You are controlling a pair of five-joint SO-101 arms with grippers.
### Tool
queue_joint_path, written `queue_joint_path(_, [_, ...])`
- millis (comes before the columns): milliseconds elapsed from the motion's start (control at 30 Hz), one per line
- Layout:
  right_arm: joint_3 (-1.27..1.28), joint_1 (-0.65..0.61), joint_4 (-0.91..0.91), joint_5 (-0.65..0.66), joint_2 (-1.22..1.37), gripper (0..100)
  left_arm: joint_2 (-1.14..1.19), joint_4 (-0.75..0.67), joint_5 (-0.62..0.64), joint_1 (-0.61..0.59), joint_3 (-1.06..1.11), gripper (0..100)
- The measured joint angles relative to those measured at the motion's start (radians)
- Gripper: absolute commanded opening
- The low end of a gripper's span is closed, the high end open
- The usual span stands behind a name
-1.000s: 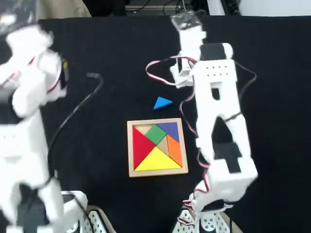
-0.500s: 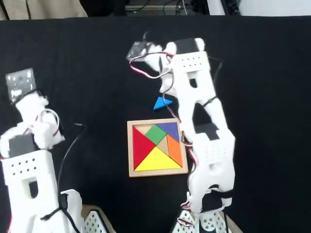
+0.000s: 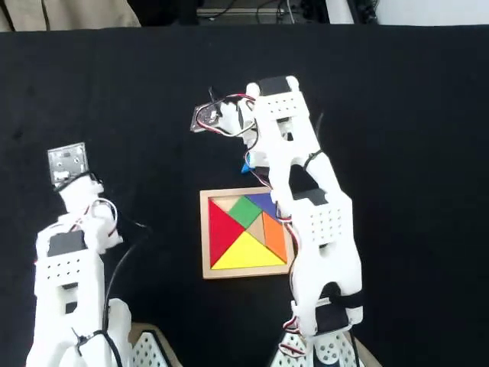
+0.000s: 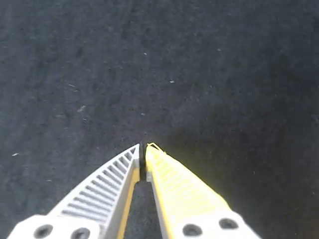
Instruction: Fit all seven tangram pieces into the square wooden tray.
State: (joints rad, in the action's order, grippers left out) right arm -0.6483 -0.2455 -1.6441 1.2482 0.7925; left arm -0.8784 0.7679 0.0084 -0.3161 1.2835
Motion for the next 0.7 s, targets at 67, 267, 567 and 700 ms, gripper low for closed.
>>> queue_joint_path(67, [0.0,-0.012,0.002,0.005,0.0,18.8,0.0,-0.018,0.0,0.014,0.011,3])
queue_joint_path(267, [-0.034,-0.023,0.032,0.005,0.0,18.8,0.0,-0.026,0.0,0.017,0.025,3])
queue_joint_path(567, [-0.037,-0.029,0.037,0.005,0.058,33.5,0.0,-0.043,0.0,0.017,0.031,3])
queue_joint_path(700, [-0.054,-0.035,0.044,0.017,0.123,33.9,0.0,-0.044,0.0,0.017,0.031,3])
